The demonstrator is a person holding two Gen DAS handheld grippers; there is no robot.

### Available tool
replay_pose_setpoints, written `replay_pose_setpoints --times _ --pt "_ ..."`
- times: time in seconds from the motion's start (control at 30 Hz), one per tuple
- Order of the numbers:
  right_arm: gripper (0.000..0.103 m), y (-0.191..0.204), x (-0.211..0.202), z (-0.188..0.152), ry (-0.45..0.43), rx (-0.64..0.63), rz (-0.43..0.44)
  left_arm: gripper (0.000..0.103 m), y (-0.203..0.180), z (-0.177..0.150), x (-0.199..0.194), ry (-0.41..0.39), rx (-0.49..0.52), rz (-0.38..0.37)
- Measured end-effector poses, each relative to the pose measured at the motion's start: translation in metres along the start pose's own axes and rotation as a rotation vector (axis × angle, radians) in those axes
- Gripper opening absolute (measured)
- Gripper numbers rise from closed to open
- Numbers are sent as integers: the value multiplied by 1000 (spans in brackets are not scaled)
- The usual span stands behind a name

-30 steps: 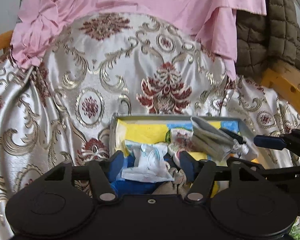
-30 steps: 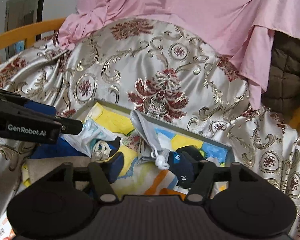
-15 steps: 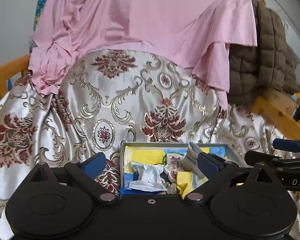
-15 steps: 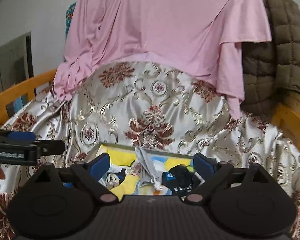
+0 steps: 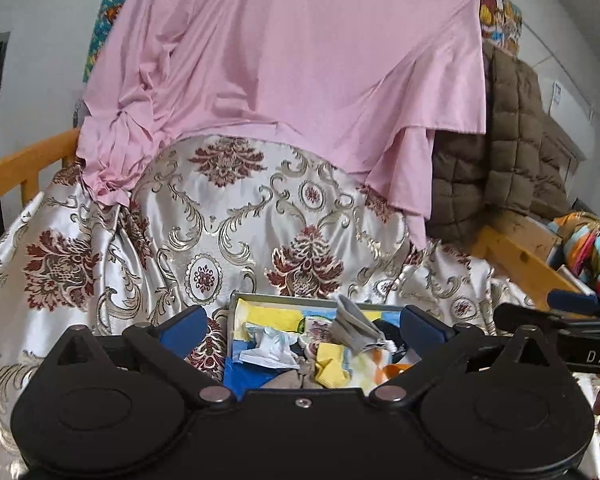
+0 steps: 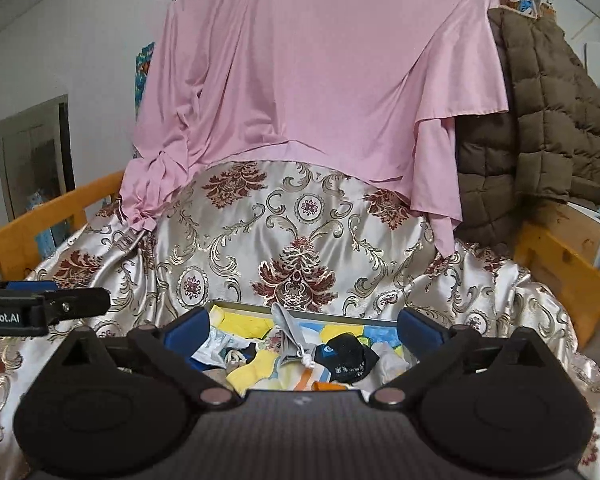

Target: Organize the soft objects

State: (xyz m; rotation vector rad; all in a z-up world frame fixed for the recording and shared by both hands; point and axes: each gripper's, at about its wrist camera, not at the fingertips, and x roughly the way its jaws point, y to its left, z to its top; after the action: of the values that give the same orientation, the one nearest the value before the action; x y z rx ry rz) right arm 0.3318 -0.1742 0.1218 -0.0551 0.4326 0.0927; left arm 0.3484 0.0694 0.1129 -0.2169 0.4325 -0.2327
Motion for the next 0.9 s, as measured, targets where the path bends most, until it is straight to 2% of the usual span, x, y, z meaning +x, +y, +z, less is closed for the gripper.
replay_pose_setpoints --times 0.17,0.3,0.57,0.9 --pt "102 4 -29 -12 0 -23 -17 102 -6 -17 -28 -26 -59 19" --pt "102 3 -52 -23 -7 4 -11 102 -14 -34 -49 -45 -52 30" --pt "103 0 -86 -46 -4 26 -16 102 -25 -67 -86 -31 -34 44" --pt "103 4 -120 -69 -16 44 -11 102 -31 -92 -126 -74 -29 62"
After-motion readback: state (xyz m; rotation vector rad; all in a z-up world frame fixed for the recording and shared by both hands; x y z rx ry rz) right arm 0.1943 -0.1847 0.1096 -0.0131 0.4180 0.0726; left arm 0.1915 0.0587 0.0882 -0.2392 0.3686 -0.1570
